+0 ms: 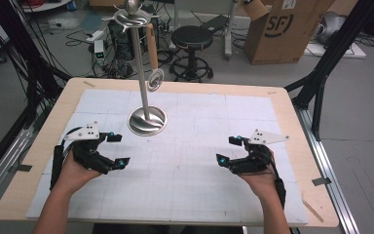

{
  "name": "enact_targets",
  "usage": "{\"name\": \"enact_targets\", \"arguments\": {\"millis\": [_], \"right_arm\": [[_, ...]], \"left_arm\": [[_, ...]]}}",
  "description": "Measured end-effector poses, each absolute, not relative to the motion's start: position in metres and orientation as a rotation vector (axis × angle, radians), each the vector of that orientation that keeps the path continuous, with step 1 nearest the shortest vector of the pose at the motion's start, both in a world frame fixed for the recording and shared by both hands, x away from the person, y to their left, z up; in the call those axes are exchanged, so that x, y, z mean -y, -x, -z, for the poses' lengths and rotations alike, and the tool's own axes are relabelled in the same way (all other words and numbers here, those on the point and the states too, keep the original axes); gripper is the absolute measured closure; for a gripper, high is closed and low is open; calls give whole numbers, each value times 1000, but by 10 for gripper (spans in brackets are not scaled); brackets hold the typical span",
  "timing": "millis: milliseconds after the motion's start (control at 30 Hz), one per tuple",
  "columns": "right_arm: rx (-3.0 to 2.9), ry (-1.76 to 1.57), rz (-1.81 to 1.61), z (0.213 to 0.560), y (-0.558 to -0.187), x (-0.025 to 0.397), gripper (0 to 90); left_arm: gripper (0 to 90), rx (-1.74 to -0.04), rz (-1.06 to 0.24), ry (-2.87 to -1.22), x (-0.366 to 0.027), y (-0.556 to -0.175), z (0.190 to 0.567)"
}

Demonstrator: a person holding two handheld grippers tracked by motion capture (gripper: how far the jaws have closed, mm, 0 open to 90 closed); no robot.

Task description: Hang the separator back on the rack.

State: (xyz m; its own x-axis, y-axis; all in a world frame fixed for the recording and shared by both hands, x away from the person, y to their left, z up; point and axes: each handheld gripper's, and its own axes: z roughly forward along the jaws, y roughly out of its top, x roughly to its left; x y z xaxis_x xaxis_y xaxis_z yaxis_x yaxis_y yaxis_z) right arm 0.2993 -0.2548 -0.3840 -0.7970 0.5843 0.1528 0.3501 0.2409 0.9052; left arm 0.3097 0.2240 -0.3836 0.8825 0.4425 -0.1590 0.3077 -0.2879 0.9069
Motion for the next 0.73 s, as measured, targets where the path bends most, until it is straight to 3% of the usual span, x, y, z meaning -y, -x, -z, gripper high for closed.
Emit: {"name": "enact_targets", "arguments": {"millis": [733], "right_arm": [[-2299, -919, -1586, 391, -302, 256, 136]], "left_arm": [[66, -561, -149, -1905, -225, -310, 384]]}}
